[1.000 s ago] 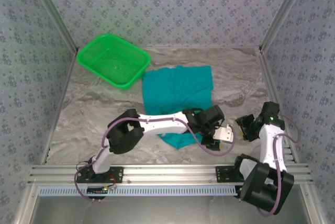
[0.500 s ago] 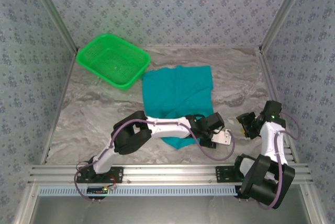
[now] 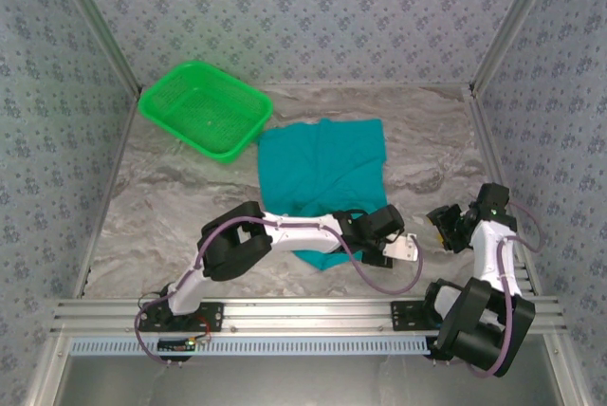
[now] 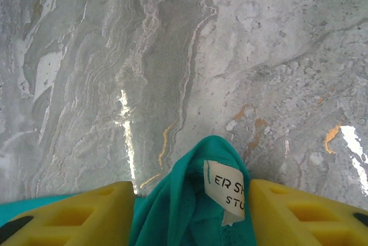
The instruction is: Fold the inside-out t-shirt
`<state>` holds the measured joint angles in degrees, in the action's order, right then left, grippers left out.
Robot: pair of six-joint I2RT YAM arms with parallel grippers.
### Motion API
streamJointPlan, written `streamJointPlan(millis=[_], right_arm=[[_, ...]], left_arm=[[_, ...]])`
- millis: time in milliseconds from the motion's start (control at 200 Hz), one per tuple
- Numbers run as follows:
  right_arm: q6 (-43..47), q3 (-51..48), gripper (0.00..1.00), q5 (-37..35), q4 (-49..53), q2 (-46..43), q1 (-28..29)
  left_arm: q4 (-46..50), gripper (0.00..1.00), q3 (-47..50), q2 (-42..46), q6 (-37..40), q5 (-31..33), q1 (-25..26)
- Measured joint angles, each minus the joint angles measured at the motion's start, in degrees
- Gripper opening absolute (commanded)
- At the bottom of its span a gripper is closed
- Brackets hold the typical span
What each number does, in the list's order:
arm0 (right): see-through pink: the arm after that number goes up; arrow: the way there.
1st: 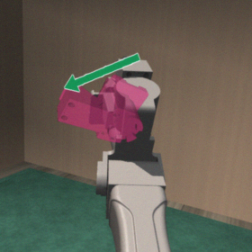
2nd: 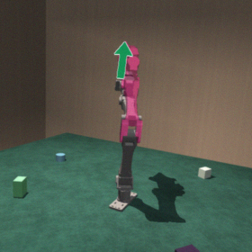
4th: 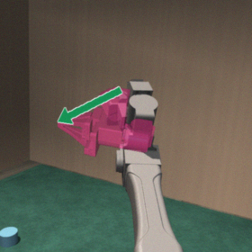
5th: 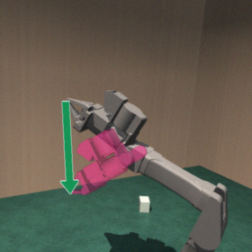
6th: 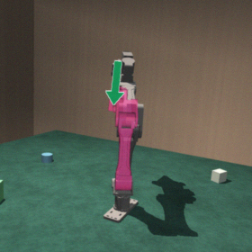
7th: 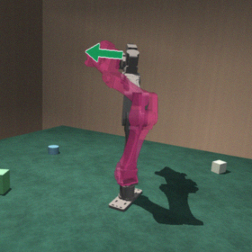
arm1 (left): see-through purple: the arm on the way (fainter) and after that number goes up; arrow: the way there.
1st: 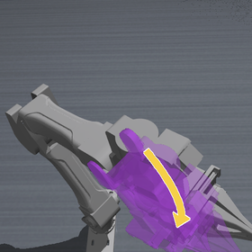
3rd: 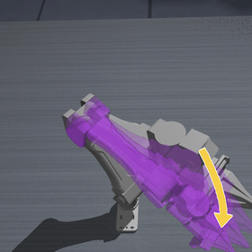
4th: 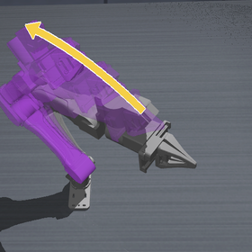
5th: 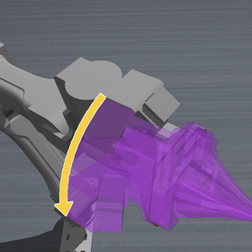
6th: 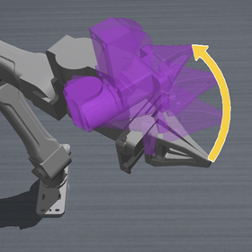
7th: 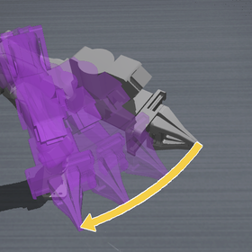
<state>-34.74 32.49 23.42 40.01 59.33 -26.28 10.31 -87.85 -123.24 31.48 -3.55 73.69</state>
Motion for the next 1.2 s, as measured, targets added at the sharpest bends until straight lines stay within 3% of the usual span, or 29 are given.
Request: streamJointPlan(millis=[115,370,440,575,690,775,929,1199], right_arm=[[0.37,0.0,0.5,0.04,-0.24,1.01,0.0],[1.2,0.0,0.5,0.66,-0.87,2.56,0.0],[1.22,0.0,0.5,0.63,-0.87,2.56,0.0],[1.22,0.0,0.49,0.59,-0.87,2.56,-0.11],[1.51,0.0,0.48,0.5,-0.87,2.56,0.26],[1.6,0.0,0.46,0.0,-0.87,2.56,2.49],[1.01,0.0,0.47,-0.04,-1.6,2.6,12.15],[0.61,-3.74,0.49,0.39,-2.78,-0.63,21.81]], left_arm=[[-0.7,0.64,-0.92,-0.31,-0.07,0.0,0.13],[-0.46,0.6,-4.31,-3.85,-0.22,-0.92,0.31],[0.02,0.49,-4.35,-4.87,-0.48,-1.31,0.28],[0.07,0.15,-4.17,-5.03,-1.18,-2.12,-0.11],[0.33,0.0,-3.67,-4.48,-2.36,-1.77,-0.42],[0.35,0.0,-2.34,-2.45,-3.82,-1.7,-0.74],[-2.91,0.0,4.94,7.93,-9.11,-4.02,-2.91],[-13.62,0.0,14.12,21.68,-21.05,-6.1,-13.29]])
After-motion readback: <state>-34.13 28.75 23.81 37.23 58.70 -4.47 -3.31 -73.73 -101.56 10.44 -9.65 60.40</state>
